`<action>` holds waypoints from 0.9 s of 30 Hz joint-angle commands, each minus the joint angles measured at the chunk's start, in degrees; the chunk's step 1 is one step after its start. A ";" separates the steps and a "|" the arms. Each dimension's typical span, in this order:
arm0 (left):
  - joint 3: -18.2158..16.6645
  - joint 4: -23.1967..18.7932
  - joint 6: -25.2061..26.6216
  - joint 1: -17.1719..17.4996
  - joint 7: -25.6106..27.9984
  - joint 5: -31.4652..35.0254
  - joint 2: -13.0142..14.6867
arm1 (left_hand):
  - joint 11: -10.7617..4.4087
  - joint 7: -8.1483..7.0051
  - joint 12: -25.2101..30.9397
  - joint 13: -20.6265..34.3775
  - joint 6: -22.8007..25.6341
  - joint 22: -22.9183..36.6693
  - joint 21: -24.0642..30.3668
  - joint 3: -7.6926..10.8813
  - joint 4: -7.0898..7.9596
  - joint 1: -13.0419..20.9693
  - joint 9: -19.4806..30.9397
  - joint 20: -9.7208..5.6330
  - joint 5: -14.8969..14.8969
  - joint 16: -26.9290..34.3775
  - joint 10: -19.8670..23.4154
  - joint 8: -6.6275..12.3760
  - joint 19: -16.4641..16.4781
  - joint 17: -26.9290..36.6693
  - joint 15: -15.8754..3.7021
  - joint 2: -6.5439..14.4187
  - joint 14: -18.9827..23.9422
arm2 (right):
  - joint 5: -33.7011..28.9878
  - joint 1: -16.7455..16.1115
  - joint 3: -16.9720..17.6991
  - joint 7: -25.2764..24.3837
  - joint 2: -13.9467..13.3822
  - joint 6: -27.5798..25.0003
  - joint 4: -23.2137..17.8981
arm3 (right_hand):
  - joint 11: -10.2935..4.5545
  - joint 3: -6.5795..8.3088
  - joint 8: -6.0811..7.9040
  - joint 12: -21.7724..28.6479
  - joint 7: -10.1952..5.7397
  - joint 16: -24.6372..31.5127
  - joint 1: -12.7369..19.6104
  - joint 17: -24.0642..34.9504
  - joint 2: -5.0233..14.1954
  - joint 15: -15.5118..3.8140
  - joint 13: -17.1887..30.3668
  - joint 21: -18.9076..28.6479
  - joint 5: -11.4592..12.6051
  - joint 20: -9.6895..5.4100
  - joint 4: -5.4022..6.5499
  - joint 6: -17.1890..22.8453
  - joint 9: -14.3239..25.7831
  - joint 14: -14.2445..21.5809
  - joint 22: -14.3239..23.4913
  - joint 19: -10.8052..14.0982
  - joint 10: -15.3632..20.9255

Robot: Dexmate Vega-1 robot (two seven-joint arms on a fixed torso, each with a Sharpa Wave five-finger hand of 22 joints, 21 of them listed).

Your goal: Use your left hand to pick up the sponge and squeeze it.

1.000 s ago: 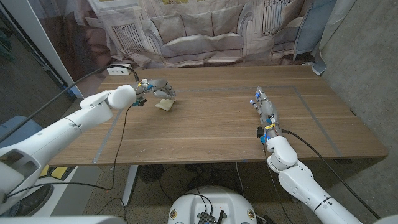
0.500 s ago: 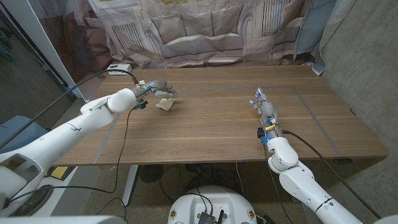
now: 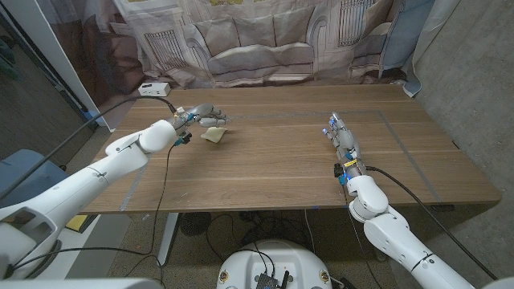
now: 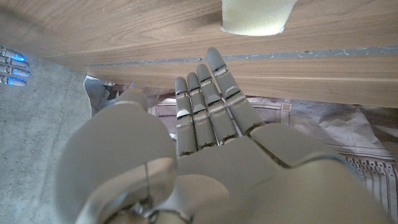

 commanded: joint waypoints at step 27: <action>-4.29 -6.93 4.91 8.39 13.15 -9.79 -7.72 | 0.46 0.13 -0.40 -2.06 -1.93 0.25 -3.45 -1.09 0.94 -4.14 -0.29 0.08 0.01 -0.94 -2.28 -0.37 -5.25 0.02 1.00 -0.76 -5.32 | 6.41 -0.19 4.39 10.27 -6.71 1.48 1.45 | -0.02 -0.38 -0.04 0.10 0.14 0.46 0.33 0.32 0.42 0.01 0.32 0.12 -0.10 -0.10 -0.15 0.57 0.09 0.50 0.11 0.50 0.73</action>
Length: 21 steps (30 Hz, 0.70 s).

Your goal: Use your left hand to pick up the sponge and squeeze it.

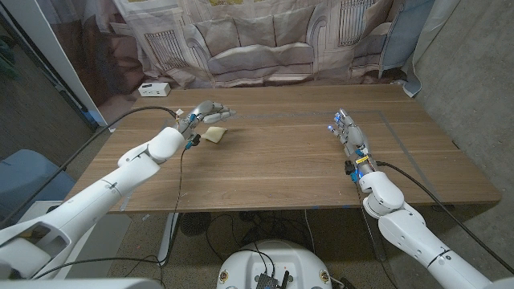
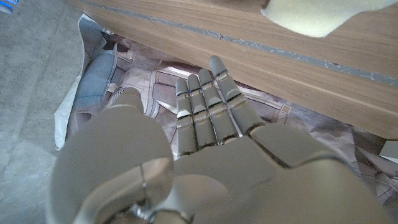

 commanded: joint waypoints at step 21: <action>0.56 -9.42 9.66 4.00 8.10 -2.28 -5.39 | -0.24 -0.92 -0.53 -3.21 -7.59 0.33 -6.70 -1.39 0.40 -5.13 -0.20 0.85 0.06 -0.54 -8.46 -0.64 -10.62 0.01 0.35 -0.61 -12.08 | 7.29 1.77 3.14 14.35 -4.46 4.43 8.33 | -0.26 -0.21 0.38 -0.03 -0.52 0.30 0.43 0.29 0.39 -0.31 0.31 0.00 -0.10 -0.28 0.03 2.18 0.11 0.18 0.11 0.18 0.42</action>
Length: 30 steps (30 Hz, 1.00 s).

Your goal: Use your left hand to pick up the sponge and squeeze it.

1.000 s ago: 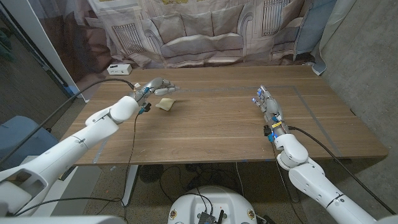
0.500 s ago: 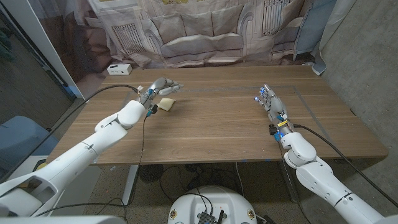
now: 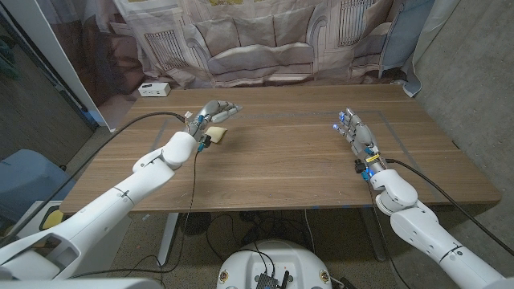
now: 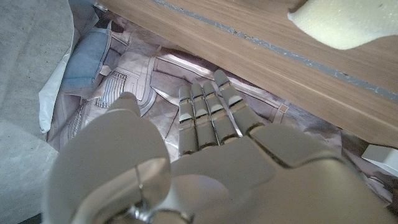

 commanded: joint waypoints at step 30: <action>-4.52 6.61 -16.97 5.73 -2.20 -15.28 -5.16 | 1.61 0.78 -0.08 -2.09 -14.06 0.46 -7.50 -3.75 1.64 -9.38 -0.17 1.94 0.94 -0.27 -13.97 -0.35 -11.57 0.06 2.68 0.12 -14.68 | -5.26 7.74 -2.86 0.20 0.00 -1.55 4.21 | -0.69 -0.84 -0.49 -0.31 -0.13 0.07 -0.11 0.05 -0.96 -1.46 0.08 -0.15 -0.18 -1.54 -0.09 -1.26 0.07 0.29 0.09 0.03 0.74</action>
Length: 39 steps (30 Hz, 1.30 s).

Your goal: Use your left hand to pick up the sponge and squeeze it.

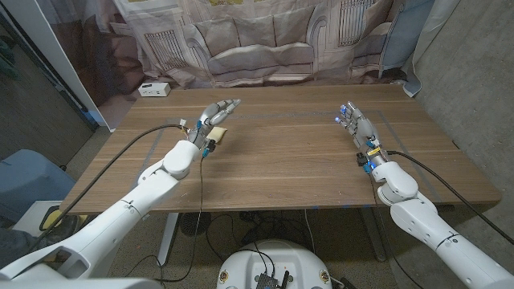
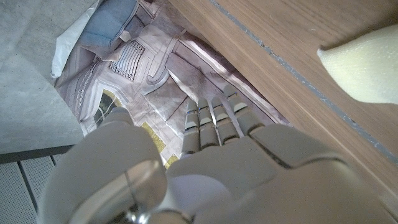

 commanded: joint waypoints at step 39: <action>-3.26 11.32 -10.50 1.85 -8.61 -16.42 -5.47 | 2.16 1.75 -0.09 -0.63 -14.98 0.14 -2.71 -2.31 -0.79 -4.26 -0.21 0.85 0.31 0.18 -12.21 -0.27 -10.57 -0.03 3.14 -1.02 -11.05 | -0.73 10.07 -4.92 5.10 0.33 -3.77 9.27 | 0.03 -2.21 -0.56 -0.49 0.77 -0.50 -2.44 0.05 -3.16 0.61 -0.07 -0.20 0.00 -0.09 0.56 -2.50 0.02 -2.33 0.11 -2.40 -2.61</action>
